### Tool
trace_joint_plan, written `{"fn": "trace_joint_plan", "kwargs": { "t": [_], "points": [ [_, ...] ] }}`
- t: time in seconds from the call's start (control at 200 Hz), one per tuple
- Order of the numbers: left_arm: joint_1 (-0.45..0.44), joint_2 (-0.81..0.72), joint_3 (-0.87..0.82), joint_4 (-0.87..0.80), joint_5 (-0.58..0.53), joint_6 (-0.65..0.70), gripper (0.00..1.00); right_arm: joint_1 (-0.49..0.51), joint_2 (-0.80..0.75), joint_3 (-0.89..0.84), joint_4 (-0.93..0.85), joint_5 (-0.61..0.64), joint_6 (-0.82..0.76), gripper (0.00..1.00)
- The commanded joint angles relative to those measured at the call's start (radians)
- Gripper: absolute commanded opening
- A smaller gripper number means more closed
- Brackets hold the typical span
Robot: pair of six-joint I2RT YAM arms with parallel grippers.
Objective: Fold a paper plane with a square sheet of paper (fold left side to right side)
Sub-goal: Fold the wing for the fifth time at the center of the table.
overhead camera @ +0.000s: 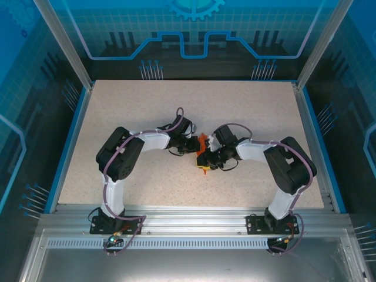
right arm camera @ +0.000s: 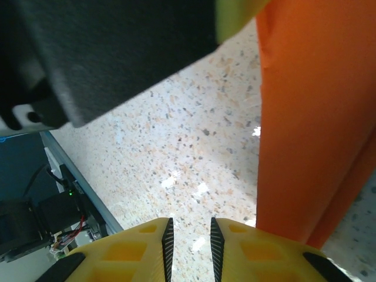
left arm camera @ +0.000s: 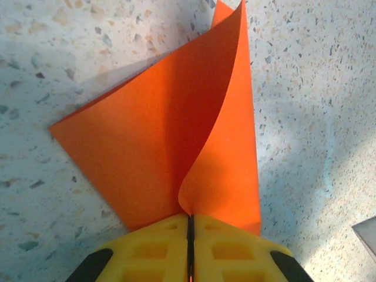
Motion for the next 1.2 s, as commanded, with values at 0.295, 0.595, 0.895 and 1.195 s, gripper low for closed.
{"fn": "trace_joint_plan", "kwargs": {
  "t": [0.295, 0.595, 0.895, 1.195],
  "points": [
    [0.013, 0.042, 0.03, -0.057, -0.056, 0.027, 0.11, 0.021, 0.037, 0.004, -0.038, 0.029, 0.008, 0.26],
    [0.028, 0.048, 0.039, -0.068, -0.079, 0.032, 0.1, 0.032, 0.039, 0.016, -0.041, 0.027, 0.009, 0.27],
    [0.037, 0.05, 0.042, -0.072, -0.077, 0.051, 0.1, 0.035, -0.042, 0.064, -0.173, 0.111, -0.069, 0.28],
    [0.042, 0.049, 0.044, -0.075, -0.076, 0.057, 0.1, 0.062, -0.148, 0.134, -0.375, 0.358, -0.173, 0.3]
  ]
}}
